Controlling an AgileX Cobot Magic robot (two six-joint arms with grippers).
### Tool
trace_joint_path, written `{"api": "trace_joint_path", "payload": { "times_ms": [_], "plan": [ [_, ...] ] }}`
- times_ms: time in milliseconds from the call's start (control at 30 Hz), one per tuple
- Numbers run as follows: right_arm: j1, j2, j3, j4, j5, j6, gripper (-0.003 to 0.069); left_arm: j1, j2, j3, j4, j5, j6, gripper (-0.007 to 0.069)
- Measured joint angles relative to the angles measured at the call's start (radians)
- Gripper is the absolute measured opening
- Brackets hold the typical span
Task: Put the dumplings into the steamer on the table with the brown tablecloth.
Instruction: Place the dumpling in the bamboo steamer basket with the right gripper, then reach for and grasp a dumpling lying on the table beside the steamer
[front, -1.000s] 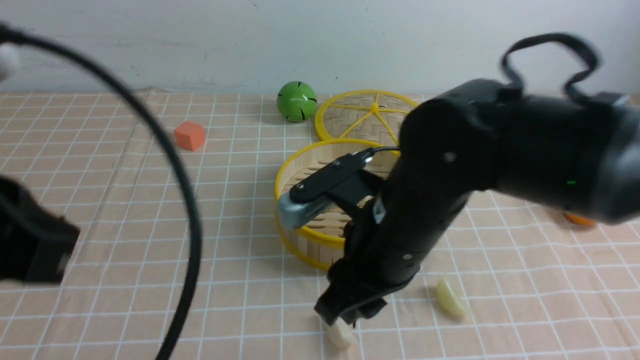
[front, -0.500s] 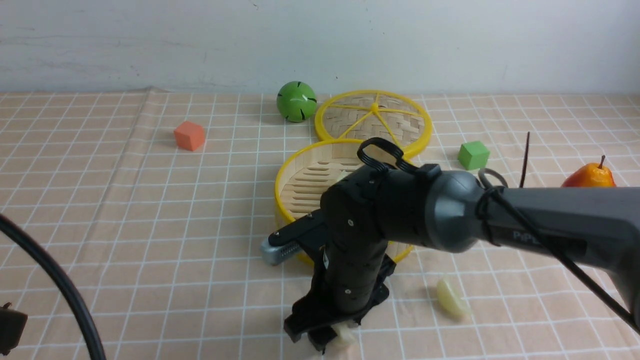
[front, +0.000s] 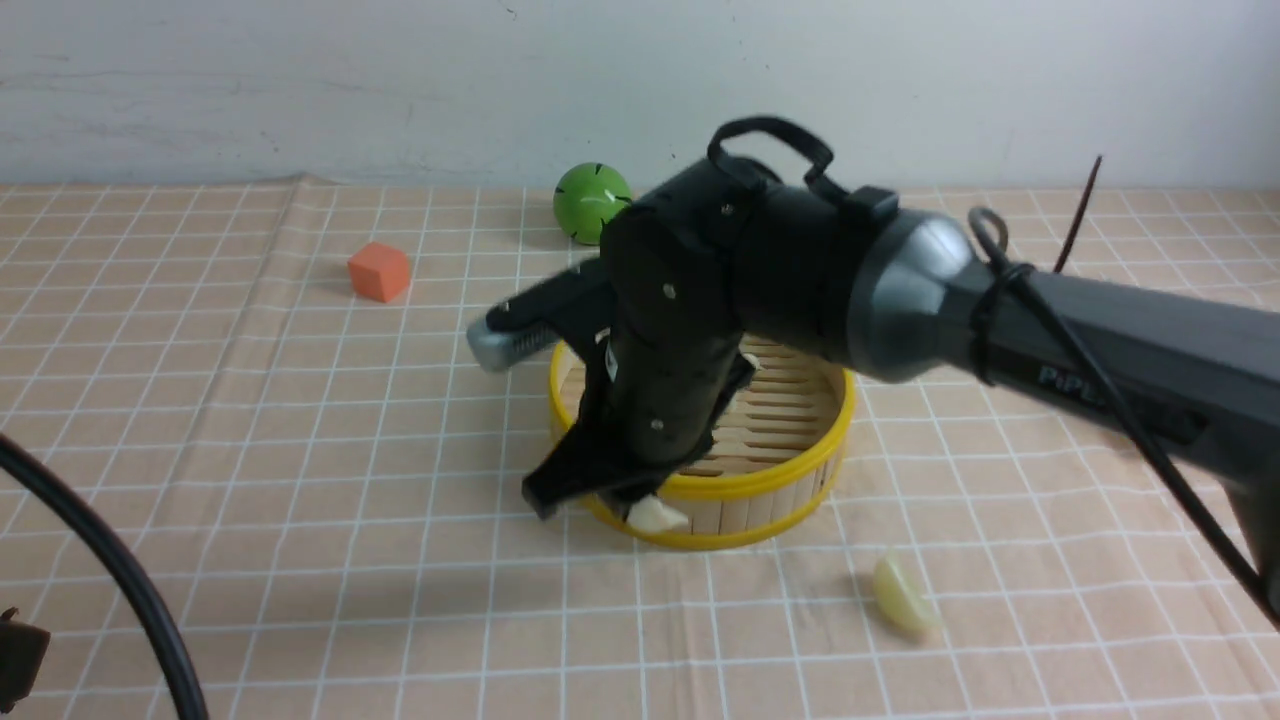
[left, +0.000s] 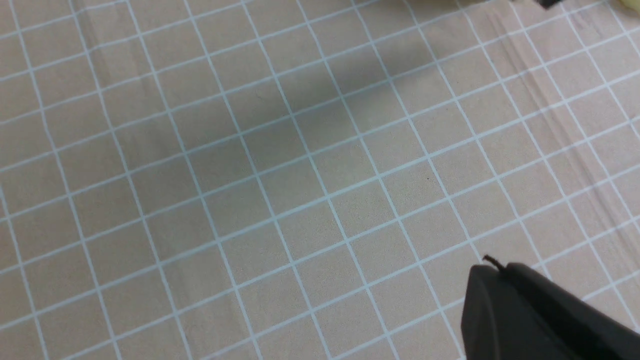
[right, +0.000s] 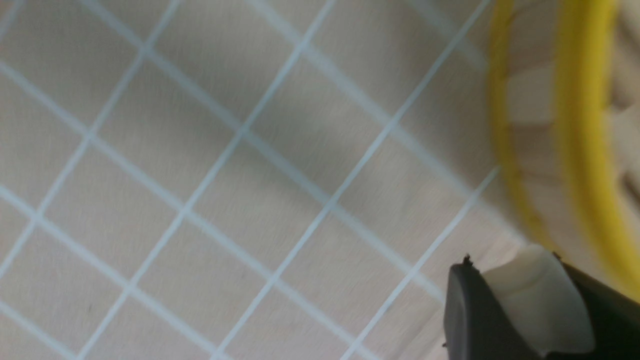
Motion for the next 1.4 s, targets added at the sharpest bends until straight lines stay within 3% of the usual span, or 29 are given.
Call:
{"api": "trace_joint_path", "payload": {
  "times_ms": [233,500,600,700,867,1067,1333,1400],
  "plan": [
    [-0.103,0.009,-0.066,-0.085,-0.124,0.143,0.0165,0.000,0.000,0.000,0.010,0.000,0.000,-0.0013],
    [-0.151,0.114,-0.066,-0.064,-0.132,0.163,0.0169,0.000,0.000,0.000,0.025,0.000,0.000,-0.0013],
    [-0.148,0.140,-0.066,-0.033,-0.123,0.163,0.0216,0.000,0.000,0.000,0.029,0.000,0.000,-0.0013],
    [-0.148,0.135,-0.073,-0.008,-0.094,0.163,0.0353,0.000,0.000,0.000,0.030,0.000,0.000,-0.0013],
    [-0.148,0.061,-0.106,-0.002,0.016,0.111,0.0482,0.000,0.000,0.000,0.030,0.000,0.000,-0.0013],
    [-0.150,-0.107,-0.087,-0.018,0.181,0.008,0.0519,0.000,0.000,0.000,0.031,0.000,0.000,-0.0012],
    [-0.158,-0.274,0.313,-0.036,0.178,0.019,0.0521,0.000,0.000,0.000,0.029,0.000,0.000,-0.0008],
    [-0.160,-0.304,0.457,-0.059,0.083,0.082,0.0521,0.000,0.000,0.000,0.021,0.000,0.000,-0.0006]
  ]
}}
